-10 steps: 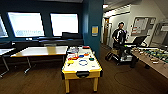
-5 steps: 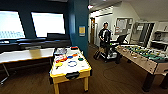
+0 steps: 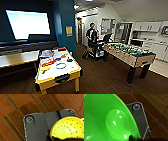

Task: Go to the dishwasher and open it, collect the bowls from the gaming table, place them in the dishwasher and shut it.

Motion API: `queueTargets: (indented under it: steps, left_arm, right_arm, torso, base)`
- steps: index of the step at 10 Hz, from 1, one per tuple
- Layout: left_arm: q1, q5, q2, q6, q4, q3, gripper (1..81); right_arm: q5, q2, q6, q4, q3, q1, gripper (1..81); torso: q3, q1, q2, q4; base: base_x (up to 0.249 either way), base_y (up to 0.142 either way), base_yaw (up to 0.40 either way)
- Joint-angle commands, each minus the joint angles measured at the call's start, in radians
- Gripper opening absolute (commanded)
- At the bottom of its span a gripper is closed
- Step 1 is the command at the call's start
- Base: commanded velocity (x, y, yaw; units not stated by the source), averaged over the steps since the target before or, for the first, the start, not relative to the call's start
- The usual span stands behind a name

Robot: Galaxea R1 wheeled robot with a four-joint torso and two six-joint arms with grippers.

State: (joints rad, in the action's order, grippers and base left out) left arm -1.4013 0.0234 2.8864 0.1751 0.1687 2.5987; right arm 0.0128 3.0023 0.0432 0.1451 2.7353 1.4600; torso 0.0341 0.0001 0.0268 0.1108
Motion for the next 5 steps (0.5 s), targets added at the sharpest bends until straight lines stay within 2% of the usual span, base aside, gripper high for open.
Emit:
queueTargets:
  steps: [1,5]
  left_arm:
    - [0.064,0.044,-0.018,-0.006,0.008,0.017,1.0]
    - [0.064,0.043,-0.013,-0.006,0.009,0.017,1.0]
  right_arm:
    - [-0.056,-0.001,0.0,0.001,-0.023,-0.062,1.0]
    - [-0.054,-0.003,-0.008,0.001,-0.03,-0.057,1.0]
  torso:
    - [0.0,0.0,0.0,0.0]
    - [0.0,0.0,0.0,0.0]
  base:
    - [0.0,0.0,-0.387]
    - [0.0,0.0,-0.387]
